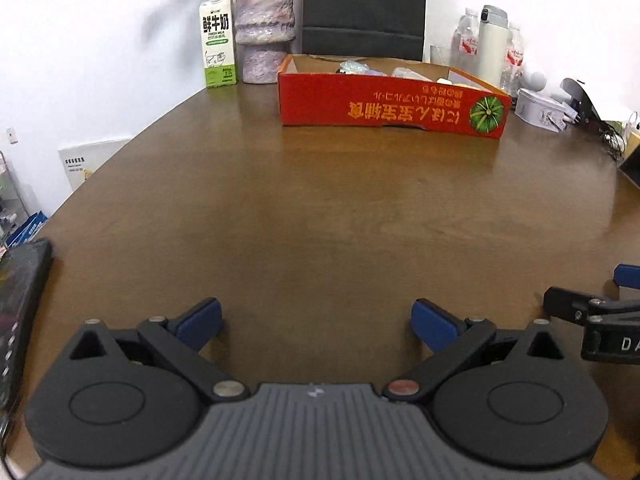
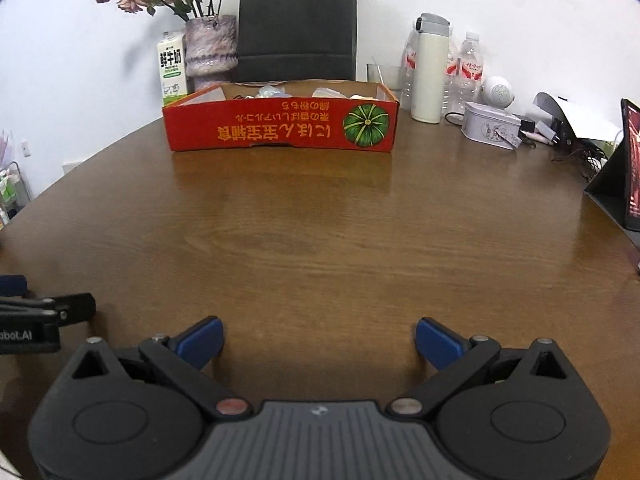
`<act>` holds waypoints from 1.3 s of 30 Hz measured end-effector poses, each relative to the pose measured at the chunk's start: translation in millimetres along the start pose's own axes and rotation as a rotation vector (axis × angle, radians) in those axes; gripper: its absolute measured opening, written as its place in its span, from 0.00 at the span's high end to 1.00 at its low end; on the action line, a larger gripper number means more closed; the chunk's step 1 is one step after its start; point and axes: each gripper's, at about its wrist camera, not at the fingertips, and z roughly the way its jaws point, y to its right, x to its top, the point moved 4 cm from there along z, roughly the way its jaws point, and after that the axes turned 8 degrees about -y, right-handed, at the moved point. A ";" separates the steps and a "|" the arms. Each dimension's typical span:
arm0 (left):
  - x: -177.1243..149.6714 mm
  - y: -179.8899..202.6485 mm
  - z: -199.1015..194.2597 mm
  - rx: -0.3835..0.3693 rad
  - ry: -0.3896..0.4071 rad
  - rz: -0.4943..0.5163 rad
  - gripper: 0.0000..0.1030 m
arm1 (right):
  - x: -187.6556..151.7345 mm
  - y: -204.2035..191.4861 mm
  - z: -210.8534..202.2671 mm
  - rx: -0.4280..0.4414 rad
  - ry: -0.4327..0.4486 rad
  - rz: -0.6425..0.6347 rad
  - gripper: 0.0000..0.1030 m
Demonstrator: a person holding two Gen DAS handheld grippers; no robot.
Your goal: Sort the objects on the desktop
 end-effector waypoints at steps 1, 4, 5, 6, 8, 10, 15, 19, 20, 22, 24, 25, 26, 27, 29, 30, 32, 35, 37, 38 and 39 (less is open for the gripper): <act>4.0 -0.1 3.7 0.003 0.005 -0.003 0.00 | 4.3 -1.8 3.5 0.005 0.000 -0.009 0.00; 17.3 3.1 16.0 0.002 0.012 -0.001 0.00 | 19.6 -6.4 16.7 0.005 0.000 -0.037 0.00; 21.1 4.1 19.6 -0.006 0.014 0.006 0.00 | 24.7 -5.9 21.5 0.006 0.001 -0.035 0.00; 25.3 5.6 23.2 -0.008 0.015 0.012 0.00 | 29.7 -5.8 26.5 0.010 -0.001 -0.025 0.00; 34.4 6.6 31.1 -0.014 0.017 0.017 0.00 | 39.0 -4.9 35.6 -0.001 0.004 -0.001 0.00; 42.1 7.2 38.3 -0.007 0.016 0.009 0.00 | 47.6 -4.7 43.4 -0.019 0.006 0.021 0.00; 58.0 8.5 52.5 -0.014 0.013 0.009 0.00 | 61.2 -5.7 56.5 -0.006 0.005 0.009 0.00; 67.7 11.0 61.2 -0.027 0.012 0.022 0.00 | 72.7 -3.9 65.9 -0.002 0.004 0.006 0.00; 68.2 12.0 61.7 -0.026 0.011 0.023 0.00 | 72.6 -3.1 66.6 -0.004 0.005 0.010 0.00; 68.0 12.8 61.7 -0.026 0.011 0.022 0.00 | 73.4 -3.2 67.0 -0.006 0.005 0.011 0.00; 68.0 12.7 61.6 -0.026 0.011 0.022 0.00 | 73.4 -3.4 67.3 -0.007 0.005 0.011 0.00; 68.1 12.5 61.7 -0.028 0.012 0.022 0.00 | 73.6 -3.3 67.3 -0.006 0.005 0.011 0.00; 68.5 12.5 62.0 -0.029 0.011 0.021 0.00 | 73.5 -3.2 67.2 -0.006 0.005 0.011 0.00; 68.5 12.3 62.0 -0.029 0.012 0.021 0.00 | 73.7 -3.3 67.3 -0.006 0.005 0.011 0.00; 68.6 12.3 62.2 -0.029 0.011 0.021 0.00 | 73.8 -3.2 67.2 -0.006 0.005 0.011 0.00; 68.6 12.3 62.2 -0.029 0.011 0.022 0.00 | 73.8 -3.1 67.2 -0.006 0.005 0.011 0.00; 68.7 12.2 62.0 -0.027 0.011 0.024 0.00 | 73.7 -3.3 67.1 -0.007 0.004 0.010 0.00; 68.5 12.4 62.1 -0.027 0.011 0.022 0.00 | 72.3 -4.4 66.4 -0.013 0.005 0.019 0.00; 68.6 12.4 62.1 -0.028 0.011 0.022 0.00 | 72.5 -3.8 66.4 -0.014 0.005 0.020 0.00; 68.6 12.4 62.2 -0.028 0.011 0.022 0.00 | 72.6 -3.6 66.3 -0.014 0.005 0.020 0.00; 68.6 12.4 62.2 -0.028 0.011 0.022 0.00 | 72.4 -3.5 66.3 -0.013 0.005 0.019 0.00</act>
